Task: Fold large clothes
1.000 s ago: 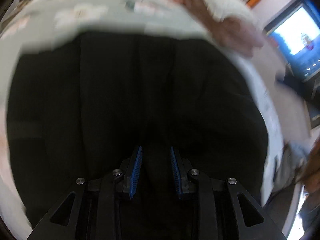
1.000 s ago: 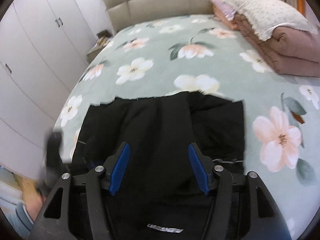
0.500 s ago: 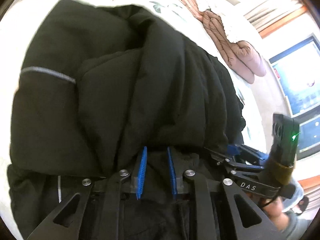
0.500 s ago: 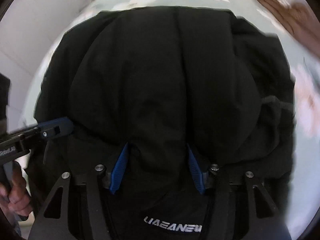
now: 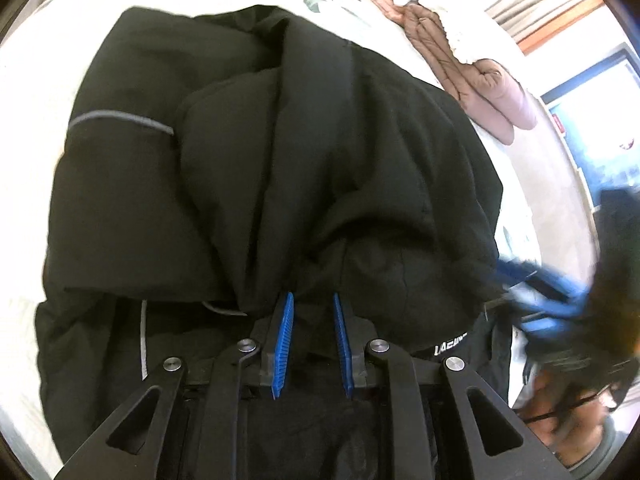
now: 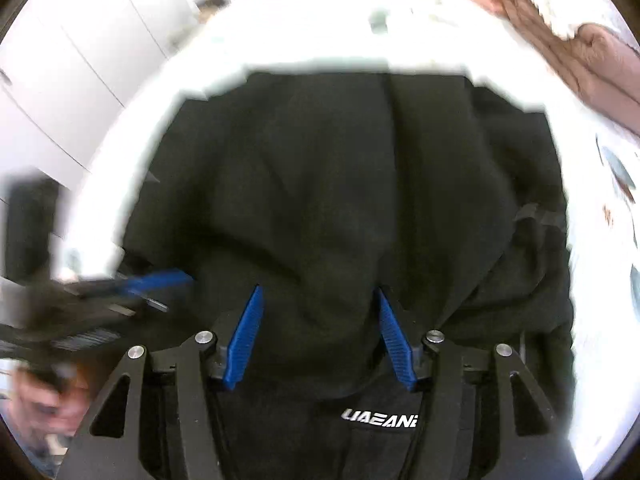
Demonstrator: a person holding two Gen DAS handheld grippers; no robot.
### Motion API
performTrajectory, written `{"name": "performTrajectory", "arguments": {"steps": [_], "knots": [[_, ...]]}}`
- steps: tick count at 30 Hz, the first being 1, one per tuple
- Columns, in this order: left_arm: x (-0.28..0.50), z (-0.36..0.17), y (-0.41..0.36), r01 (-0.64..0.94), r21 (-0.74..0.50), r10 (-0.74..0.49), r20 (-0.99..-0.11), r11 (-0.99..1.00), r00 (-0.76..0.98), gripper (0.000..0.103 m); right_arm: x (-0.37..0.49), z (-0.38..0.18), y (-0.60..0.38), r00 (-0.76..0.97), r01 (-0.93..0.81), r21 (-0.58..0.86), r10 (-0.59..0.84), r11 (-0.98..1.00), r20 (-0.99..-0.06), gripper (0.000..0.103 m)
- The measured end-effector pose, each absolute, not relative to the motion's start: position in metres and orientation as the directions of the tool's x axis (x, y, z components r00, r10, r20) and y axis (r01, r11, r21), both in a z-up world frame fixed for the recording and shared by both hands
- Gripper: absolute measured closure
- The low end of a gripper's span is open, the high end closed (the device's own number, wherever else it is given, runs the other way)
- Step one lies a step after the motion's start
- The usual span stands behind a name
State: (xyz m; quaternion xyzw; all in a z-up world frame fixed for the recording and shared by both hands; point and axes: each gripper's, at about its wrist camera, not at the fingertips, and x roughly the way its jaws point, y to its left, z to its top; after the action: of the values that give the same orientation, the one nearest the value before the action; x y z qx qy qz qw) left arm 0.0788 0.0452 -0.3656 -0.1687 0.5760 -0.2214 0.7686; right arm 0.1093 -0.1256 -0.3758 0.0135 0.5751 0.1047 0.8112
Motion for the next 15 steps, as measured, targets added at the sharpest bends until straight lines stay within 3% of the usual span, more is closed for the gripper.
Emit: {"name": "performTrajectory", "arguments": {"steps": [9,15], "knots": [[0.036,-0.344,0.084,0.202,-0.489,-0.527,-0.816,0.848,0.236,0.081,0.099,-0.387,-0.13,0.326,-0.069,0.168,0.182,0.983,-0.928,0.041],[-0.005,-0.327,0.163,0.108,-0.475,-0.487,-0.854,0.873,0.183,0.075,0.062,-0.364,-0.158,0.306,0.044,0.278,0.252,0.96,-0.918,0.039]]}}
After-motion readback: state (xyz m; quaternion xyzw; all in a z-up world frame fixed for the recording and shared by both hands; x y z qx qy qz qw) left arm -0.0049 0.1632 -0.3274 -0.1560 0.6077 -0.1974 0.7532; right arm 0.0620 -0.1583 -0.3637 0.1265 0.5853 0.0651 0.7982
